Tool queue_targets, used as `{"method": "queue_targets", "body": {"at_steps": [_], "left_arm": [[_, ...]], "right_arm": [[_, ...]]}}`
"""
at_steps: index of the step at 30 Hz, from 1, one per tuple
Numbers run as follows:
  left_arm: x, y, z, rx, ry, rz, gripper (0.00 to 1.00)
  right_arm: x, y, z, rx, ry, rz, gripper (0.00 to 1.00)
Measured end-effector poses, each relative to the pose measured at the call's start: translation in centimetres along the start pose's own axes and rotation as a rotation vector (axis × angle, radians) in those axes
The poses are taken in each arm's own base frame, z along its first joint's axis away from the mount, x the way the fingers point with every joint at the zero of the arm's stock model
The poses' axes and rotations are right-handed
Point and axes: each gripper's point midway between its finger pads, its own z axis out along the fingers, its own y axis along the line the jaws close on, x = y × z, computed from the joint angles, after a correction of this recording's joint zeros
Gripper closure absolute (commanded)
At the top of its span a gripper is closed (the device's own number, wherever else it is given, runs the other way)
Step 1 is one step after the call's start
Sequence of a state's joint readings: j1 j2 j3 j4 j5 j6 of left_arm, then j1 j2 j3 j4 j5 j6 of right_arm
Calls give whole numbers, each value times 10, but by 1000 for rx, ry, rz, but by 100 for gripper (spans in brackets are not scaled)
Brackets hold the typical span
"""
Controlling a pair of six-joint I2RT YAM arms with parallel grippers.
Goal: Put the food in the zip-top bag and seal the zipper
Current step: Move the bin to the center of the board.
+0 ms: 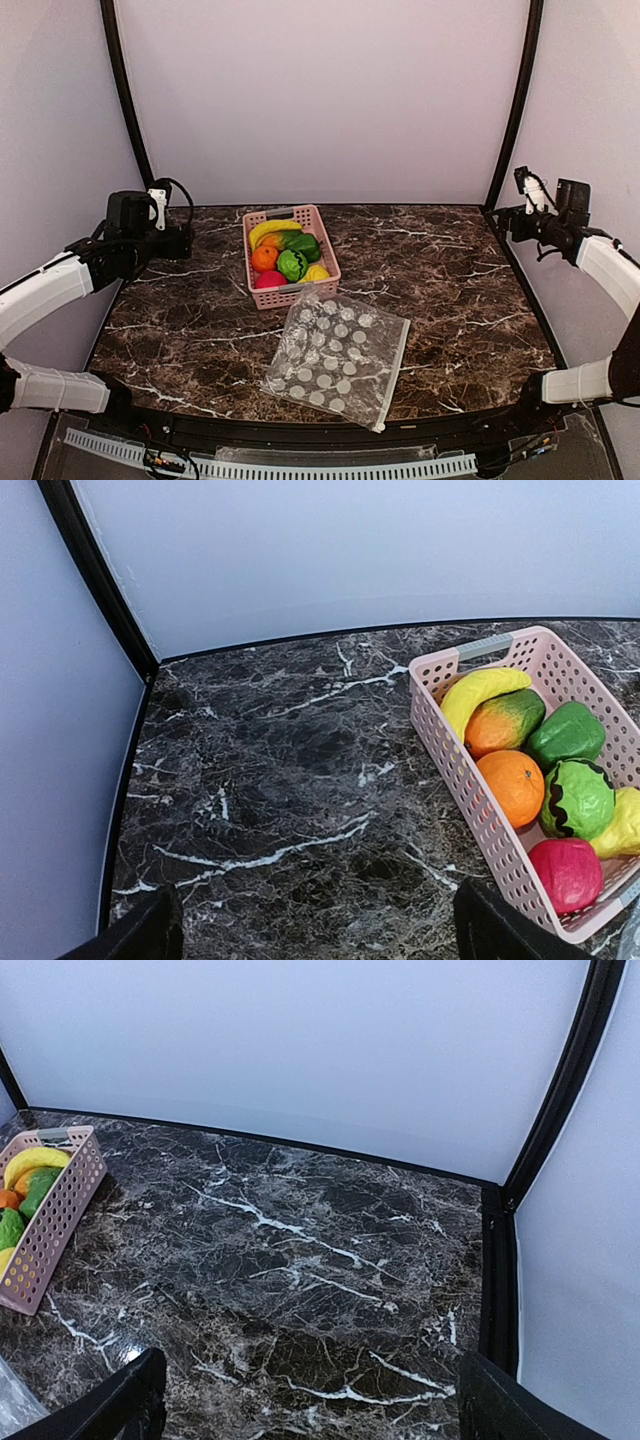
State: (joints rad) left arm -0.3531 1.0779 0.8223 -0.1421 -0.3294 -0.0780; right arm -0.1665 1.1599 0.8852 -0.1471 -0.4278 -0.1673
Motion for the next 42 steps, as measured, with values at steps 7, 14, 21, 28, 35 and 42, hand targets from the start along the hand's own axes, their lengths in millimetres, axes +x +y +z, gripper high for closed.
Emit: {"method": "queue_targets", "body": {"at_steps": [7,14,21,28,35,42], "left_arm": [[5,-16,5,97,23,-4,16],[26,-33,23,166,113,-52,30],[31,-66,32,238,202,-110,39],[30,-120,20,328,255,-109,54],[54,-138,39,287,375,-108,60],[76,-140,49,251,444,-110,61]], "right_arm": [[9,13,1,-88,-33,-60,3],[12,35,-2,-219,-58,-124,10],[9,55,-7,-334,-97,-168,12],[9,72,-9,-401,-108,-211,13],[12,81,-9,-428,-102,-238,14],[13,81,-9,-429,-101,-251,14]]}}
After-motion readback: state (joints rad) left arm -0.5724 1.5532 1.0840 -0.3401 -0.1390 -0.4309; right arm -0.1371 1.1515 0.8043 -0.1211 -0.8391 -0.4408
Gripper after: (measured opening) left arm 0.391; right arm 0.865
